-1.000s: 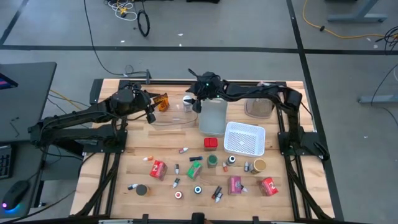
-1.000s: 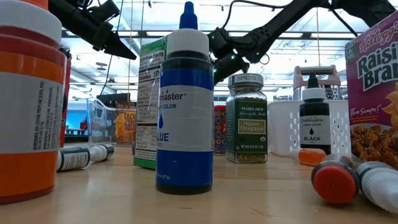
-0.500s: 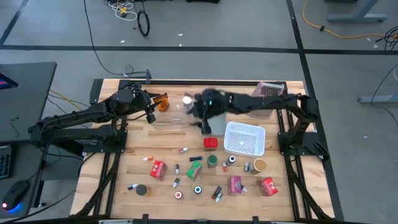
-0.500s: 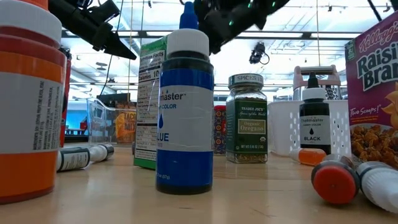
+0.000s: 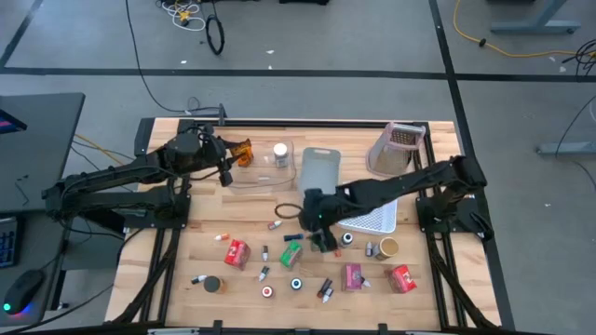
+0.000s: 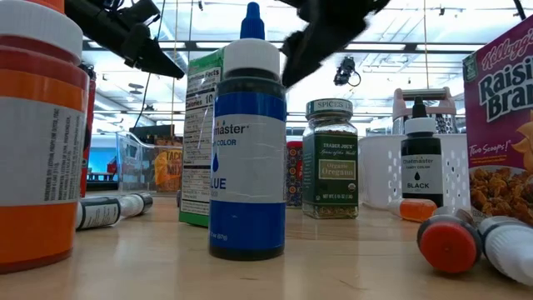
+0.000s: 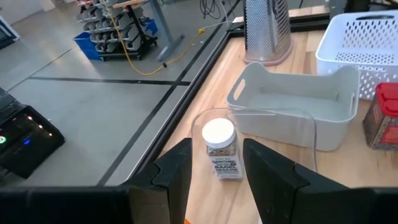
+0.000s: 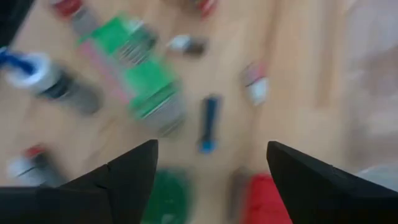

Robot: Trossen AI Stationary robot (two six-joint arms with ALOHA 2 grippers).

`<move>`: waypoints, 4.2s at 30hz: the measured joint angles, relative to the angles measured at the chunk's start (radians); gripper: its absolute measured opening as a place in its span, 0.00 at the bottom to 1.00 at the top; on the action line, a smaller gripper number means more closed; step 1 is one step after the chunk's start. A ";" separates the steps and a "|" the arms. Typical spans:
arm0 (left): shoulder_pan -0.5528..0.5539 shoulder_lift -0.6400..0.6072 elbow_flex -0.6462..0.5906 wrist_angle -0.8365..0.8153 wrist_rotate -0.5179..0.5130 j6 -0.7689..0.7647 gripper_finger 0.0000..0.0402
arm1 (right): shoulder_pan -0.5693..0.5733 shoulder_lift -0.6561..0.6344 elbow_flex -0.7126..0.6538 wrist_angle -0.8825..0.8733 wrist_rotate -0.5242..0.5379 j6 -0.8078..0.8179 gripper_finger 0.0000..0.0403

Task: Pick & Place Kitchen Items
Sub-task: Put the green seasoning bottle into the transparent bin, then put the red seasoning can into the transparent bin

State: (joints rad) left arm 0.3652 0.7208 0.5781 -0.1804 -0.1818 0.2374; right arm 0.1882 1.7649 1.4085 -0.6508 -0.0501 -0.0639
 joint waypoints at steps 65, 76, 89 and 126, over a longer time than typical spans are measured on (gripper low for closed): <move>0.000 0.001 0.000 0.089 0.000 0.034 0.38 | -0.385 0.028 0.005 0.414 -0.018 -0.342 0.55; 0.000 0.001 0.000 0.089 0.000 0.036 0.38 | -0.474 0.120 0.006 0.389 -0.098 -0.289 0.56; 0.000 0.001 0.000 0.084 0.000 0.036 0.38 | -0.475 0.175 0.006 0.396 -0.133 -0.258 0.56; 0.000 0.001 0.000 0.078 0.000 0.029 0.38 | -0.456 0.146 0.004 0.468 -0.122 -0.295 0.64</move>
State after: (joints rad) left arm 0.3653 0.7217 0.5777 -0.1021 -0.1818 0.2665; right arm -0.2675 1.9109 1.4124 -0.1826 -0.1722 -0.3586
